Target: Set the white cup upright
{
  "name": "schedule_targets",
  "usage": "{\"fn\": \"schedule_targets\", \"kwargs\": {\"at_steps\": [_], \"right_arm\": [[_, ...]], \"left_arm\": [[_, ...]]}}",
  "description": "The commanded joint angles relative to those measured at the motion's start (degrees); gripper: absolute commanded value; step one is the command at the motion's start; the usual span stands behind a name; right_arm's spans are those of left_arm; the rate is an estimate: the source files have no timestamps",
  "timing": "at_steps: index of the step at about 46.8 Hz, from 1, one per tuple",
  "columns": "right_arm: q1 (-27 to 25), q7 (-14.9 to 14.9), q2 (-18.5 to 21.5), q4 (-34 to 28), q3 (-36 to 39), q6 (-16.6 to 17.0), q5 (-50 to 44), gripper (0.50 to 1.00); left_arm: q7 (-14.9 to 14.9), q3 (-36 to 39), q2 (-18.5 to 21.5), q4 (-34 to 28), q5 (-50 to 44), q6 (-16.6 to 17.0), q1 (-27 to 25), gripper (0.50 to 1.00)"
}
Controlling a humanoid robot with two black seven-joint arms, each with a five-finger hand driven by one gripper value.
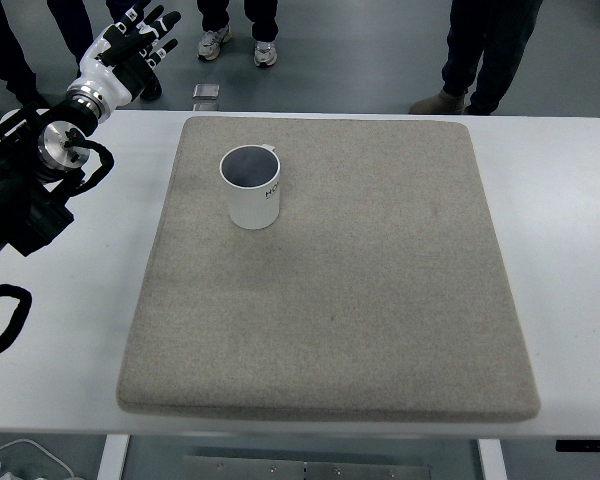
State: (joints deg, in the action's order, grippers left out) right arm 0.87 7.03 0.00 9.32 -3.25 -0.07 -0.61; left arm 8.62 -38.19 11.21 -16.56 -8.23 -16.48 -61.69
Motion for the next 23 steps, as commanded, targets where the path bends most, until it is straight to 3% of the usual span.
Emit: {"fn": "schedule_targets", "kwargs": {"at_steps": [1,11,23], "right_arm": [[0.01,0.0,0.0,0.0,0.0,-0.02,0.0,0.93],[0.01,0.0,0.0,0.0,0.0,-0.02,0.0,0.93],[0.01,0.0,0.0,0.0,-0.09,-0.02,0.08,0.93]], "left_arm": [[-1.24,-0.13,-1.27,1.09,-1.52,-0.04,0.87,0.994],[-2.03,-0.04,-2.07,1.18,-8.29,-0.04,1.84,0.996],[-1.94,-1.45,-4.52,1.18,-9.79,-0.48,3.07,0.996]]}}
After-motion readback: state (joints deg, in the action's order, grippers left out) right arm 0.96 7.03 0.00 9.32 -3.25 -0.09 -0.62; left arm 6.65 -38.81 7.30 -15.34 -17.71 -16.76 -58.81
